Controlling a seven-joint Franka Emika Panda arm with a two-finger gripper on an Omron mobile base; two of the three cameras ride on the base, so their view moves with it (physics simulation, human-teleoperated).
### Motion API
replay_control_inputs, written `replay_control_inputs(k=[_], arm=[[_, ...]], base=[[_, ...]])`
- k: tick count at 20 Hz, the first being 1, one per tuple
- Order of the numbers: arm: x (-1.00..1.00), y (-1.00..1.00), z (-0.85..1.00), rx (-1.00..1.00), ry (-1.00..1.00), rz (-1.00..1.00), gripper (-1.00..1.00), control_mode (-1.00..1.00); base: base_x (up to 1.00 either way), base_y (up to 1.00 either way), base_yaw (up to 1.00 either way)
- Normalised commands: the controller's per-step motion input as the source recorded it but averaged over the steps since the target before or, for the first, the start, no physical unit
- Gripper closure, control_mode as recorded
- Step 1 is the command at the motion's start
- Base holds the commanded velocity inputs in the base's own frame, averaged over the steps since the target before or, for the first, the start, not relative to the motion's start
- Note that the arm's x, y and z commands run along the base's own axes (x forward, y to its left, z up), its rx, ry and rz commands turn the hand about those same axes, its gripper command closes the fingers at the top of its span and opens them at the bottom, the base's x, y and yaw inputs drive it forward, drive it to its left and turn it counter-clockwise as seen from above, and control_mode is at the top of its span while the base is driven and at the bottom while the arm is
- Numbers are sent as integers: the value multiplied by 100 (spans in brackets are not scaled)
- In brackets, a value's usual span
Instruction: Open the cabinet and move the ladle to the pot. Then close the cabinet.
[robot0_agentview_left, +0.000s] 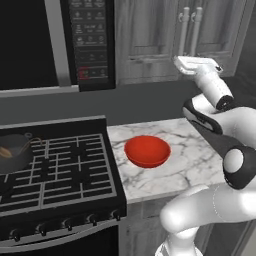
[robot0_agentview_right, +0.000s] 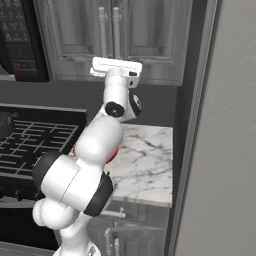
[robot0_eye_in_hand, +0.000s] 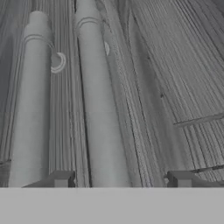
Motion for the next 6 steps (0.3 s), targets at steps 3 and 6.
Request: replay_control_inputs(k=[3, 6], arm=[[65, 100, 0, -48, 0, -15, -100, -100], [63, 100, 0, -48, -1, -10, -100, -100]], base=[[0, 0, 0], [0, 0, 0]])
